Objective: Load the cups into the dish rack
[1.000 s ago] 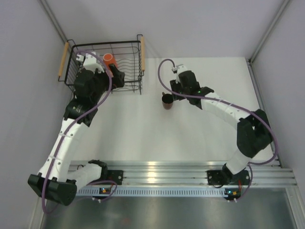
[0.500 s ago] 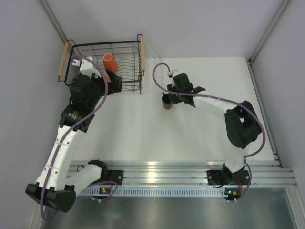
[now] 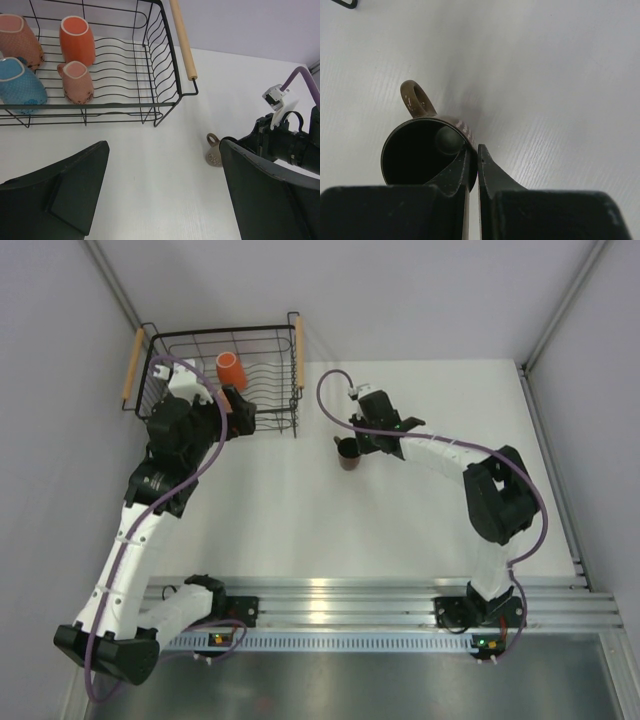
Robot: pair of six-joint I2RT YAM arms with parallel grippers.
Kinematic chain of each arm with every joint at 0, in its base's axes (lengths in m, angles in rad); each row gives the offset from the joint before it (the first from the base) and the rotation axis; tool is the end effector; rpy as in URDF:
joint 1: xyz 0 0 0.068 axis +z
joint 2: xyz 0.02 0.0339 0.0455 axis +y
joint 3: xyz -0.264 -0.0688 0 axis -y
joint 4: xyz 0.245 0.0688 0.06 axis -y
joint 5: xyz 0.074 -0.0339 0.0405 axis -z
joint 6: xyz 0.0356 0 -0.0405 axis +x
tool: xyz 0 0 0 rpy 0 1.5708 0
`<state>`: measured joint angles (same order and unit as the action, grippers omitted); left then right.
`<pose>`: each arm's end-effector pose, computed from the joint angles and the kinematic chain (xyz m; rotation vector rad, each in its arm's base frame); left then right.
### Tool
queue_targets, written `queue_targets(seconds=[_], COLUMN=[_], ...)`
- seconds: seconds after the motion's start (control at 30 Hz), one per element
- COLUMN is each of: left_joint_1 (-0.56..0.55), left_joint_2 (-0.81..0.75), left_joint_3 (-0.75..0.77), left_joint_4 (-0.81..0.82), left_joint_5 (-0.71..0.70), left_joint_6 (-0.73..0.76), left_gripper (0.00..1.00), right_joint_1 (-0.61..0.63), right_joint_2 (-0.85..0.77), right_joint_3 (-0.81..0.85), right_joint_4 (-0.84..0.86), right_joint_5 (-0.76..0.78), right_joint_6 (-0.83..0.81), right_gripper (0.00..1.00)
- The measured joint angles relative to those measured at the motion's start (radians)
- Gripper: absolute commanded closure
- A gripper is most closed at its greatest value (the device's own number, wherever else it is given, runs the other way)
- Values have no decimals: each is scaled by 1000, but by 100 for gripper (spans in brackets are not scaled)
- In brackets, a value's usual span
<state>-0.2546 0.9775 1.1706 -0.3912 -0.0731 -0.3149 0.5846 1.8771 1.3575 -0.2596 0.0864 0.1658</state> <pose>0.2026 -0.0500 0.4167 -0.1070 1.7782 -0.3473 0.3519 0.2292 0.2187 -0.4492 2.3190 0.2667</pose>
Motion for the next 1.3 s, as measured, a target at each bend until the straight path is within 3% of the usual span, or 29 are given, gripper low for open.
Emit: queue_targets(seconds=[0.23,0.5,0.87,1.13,1.3], left_joint_1=[6,49,117,114,89], left_joint_2=[11,108,282,448,483], left_joint_3=[5,14,80,93,93], left_joint_4=[-28,-44,-56,14,55], left_joint_5=[-27,8,235,547,645], left_joint_6=[-14,-107,-293,-531,-673], left_gripper=[1,1,1,1,1], right_joint_1=[0,0,0,3,25], right_joint_2=[-41,-248,-659,-980,-1060], right_joint_3=[-37,-135,-289,-592,-638], right_joint_4=[-9,-54,5,210,300], right_joint_5=[43,109,132,15,-69], right_joint_6=[-16,-43,-122,-202,-267], right_gripper=[100,100,100,100,100])
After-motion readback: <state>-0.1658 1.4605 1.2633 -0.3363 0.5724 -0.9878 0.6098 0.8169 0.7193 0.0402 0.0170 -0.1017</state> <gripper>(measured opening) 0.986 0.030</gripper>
